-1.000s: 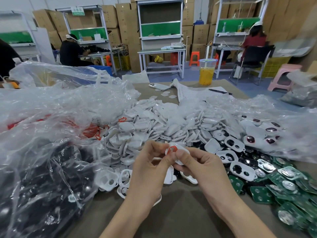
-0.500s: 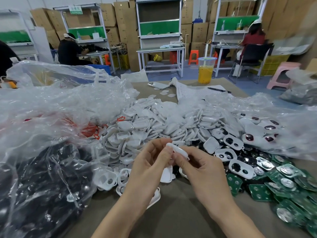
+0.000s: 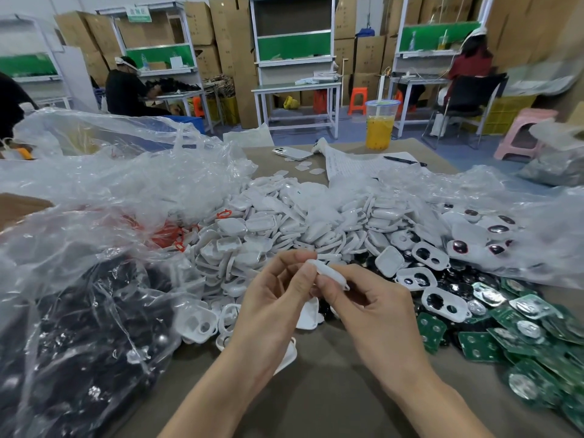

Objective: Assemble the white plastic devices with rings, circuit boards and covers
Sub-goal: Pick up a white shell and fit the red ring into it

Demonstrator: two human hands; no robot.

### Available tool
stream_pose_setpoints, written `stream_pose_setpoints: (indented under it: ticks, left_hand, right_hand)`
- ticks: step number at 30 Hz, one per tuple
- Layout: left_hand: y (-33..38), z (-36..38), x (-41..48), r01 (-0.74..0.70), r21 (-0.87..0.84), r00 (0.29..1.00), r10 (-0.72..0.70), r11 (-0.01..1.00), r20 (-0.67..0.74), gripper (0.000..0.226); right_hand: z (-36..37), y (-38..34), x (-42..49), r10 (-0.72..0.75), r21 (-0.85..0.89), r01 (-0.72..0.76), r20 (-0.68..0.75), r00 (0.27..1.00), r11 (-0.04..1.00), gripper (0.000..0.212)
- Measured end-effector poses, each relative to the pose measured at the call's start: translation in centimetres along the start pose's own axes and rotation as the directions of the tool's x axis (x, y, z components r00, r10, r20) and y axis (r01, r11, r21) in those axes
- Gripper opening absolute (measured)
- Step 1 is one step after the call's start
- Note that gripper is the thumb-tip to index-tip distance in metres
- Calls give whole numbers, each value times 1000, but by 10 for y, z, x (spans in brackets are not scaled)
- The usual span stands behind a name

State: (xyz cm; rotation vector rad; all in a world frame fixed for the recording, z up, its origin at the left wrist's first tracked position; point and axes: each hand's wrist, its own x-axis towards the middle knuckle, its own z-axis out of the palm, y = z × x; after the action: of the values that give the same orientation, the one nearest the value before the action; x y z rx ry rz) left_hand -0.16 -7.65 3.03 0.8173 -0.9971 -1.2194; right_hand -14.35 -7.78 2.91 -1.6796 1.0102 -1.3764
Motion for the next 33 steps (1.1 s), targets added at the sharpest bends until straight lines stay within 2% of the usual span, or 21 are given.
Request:
stream_pose_setpoints:
  ticks: [2, 5, 10, 16, 19, 22, 26, 33]
  left_hand:
    - [0, 1, -1, -14, 45, 999, 16, 999, -32, 30]
    - [3, 1, -1, -28, 200, 999, 36, 979, -38, 23]
    - [5, 2, -1, -69, 329, 996, 84, 942, -30, 26]
    - [3, 2, -2, -81, 367, 993, 108, 927, -54, 25]
    - [3, 2, -2, -96, 394, 987, 138, 914, -78, 12]
    - [4, 3, -3, -99, 416, 986, 147, 904, -85, 15]
    - [12, 4, -5, -85, 362, 995, 97, 928, -16, 12]
    - [12, 0, -4, -68, 367, 997, 77, 928, -9, 23]
  right_hand:
    - [1, 0, 1, 26, 22, -26, -4, 1000, 999, 15]
    - [3, -2, 5, 100, 126, -99, -6, 995, 987, 11]
    - [1, -5, 10, 218, 394, -227, 69, 974, 891, 13]
    - [1, -3, 9, 200, 314, -215, 79, 977, 925, 15]
    - [2, -2, 9, 189, 299, -202, 74, 979, 933, 15]
    - [2, 0, 9, 185, 280, -199, 75, 980, 939, 14]
    - [1, -2, 8, 167, 286, -181, 73, 983, 941, 16]
    - [1, 0, 6, 157, 191, -166, 61, 986, 968, 12]
